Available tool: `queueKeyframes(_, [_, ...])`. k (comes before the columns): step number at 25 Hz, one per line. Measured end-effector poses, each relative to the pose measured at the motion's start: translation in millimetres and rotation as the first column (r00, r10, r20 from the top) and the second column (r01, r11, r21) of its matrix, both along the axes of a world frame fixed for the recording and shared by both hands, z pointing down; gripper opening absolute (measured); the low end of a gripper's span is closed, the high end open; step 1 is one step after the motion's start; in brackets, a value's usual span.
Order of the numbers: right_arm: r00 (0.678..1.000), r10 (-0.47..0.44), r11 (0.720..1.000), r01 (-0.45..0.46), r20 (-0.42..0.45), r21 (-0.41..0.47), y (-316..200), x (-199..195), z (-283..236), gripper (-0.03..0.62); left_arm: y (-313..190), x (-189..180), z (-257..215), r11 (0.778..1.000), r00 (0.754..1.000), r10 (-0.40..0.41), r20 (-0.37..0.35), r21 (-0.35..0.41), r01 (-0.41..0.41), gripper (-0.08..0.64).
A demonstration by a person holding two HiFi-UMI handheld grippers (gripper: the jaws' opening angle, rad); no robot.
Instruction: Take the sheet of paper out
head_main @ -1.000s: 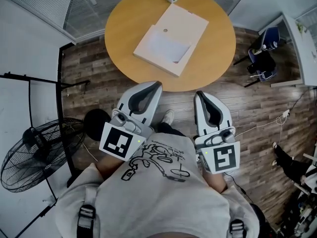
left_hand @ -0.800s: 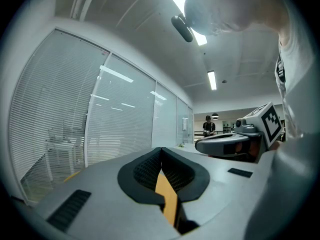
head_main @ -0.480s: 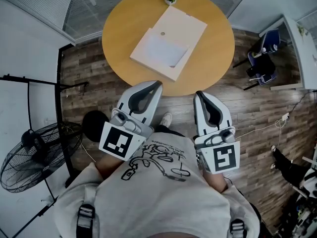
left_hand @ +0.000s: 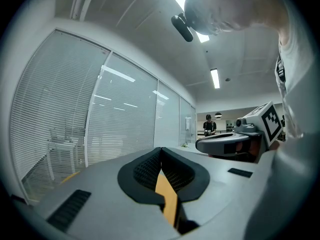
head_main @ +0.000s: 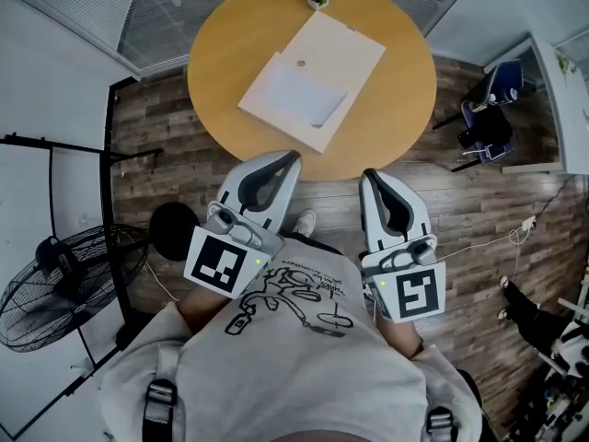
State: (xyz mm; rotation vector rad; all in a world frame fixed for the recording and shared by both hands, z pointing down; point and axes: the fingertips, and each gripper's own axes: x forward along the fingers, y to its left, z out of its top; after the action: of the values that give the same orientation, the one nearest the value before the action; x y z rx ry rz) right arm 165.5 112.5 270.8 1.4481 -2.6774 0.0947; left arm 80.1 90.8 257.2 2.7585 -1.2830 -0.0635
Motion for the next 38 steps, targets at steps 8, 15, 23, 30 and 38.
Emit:
queueKeyframes(8, [1.000,0.002,1.000,-0.002,0.017,-0.004,1,5,0,0.006,3,4,0,1.000,1.000,-0.006,0.007,-0.005,0.006,0.021])
queueKeyframes(15, [0.997,0.033,0.999,-0.033,0.067,0.006,-7,4,-9,0.006,-1,4,-1,1.000,1.000,-0.005,0.006,-0.004,0.005,0.021])
queueKeyframes(23, [0.997,0.037,0.999,-0.038,0.064,0.011,-28,-6,-9,0.006,-22,-5,2,1.000,1.000,-0.003,0.000,-0.003,0.003,0.021])
queueKeyframes(30, [0.997,0.045,0.999,-0.046,0.059,0.017,-56,-16,-9,0.006,-49,-14,2,1.000,1.000,0.003,-0.004,0.000,-0.003,0.021])
queueKeyframes(38, [1.000,0.017,1.000,-0.017,-0.016,-0.001,-89,-28,1,0.006,-90,-28,2,1.000,1.000,0.016,-0.008,-0.001,-0.016,0.021])
